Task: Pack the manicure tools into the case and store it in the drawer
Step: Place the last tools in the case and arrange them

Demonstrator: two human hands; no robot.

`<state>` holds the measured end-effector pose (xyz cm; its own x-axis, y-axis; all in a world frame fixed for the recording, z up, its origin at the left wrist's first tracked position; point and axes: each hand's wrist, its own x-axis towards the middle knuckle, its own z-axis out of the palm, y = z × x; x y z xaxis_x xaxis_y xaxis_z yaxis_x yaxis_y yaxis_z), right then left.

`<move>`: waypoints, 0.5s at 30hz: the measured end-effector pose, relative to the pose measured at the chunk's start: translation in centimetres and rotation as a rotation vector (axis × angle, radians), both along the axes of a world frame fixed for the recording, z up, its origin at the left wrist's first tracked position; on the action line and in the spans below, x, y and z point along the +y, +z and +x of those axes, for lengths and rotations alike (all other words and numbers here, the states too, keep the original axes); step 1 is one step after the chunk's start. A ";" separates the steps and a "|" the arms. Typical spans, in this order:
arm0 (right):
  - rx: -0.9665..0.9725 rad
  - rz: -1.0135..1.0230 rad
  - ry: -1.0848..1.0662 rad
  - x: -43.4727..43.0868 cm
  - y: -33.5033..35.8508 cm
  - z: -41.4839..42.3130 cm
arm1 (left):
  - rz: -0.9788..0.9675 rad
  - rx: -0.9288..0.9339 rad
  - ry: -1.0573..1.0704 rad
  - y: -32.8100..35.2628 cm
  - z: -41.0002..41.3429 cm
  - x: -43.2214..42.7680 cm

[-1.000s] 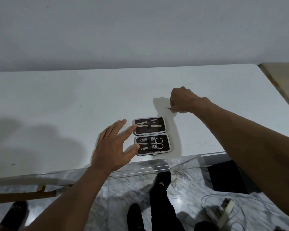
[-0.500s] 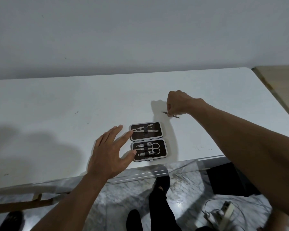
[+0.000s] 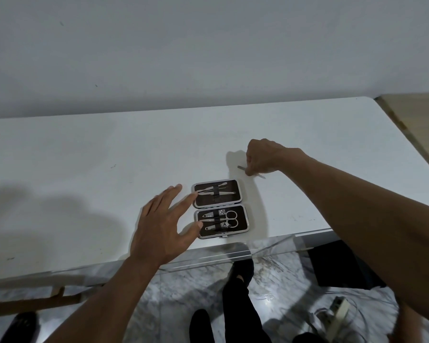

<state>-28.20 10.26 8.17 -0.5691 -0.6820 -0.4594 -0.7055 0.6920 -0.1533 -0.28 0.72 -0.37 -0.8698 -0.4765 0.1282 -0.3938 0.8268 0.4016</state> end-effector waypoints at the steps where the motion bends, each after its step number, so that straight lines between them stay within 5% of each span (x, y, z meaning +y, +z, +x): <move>1: 0.034 0.004 0.019 0.0 -0.1 0.5 | 0.000 0.000 -0.001 0.0 0.0 0.0; 6: 0.177 -0.033 0.049 0.5 -0.6 2.6 | -0.005 -0.005 0.001 0.0 -0.1 0.0; 15: -0.037 -0.231 -0.084 2.5 -0.5 2.8 | -0.019 0.001 -0.001 0.1 0.0 0.0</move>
<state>-25.43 12.74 7.65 -0.6141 -0.7220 -0.3188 -0.6376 0.6919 -0.3389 -0.28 0.71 -0.29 -0.8701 -0.4731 0.1382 -0.3926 0.8347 0.3862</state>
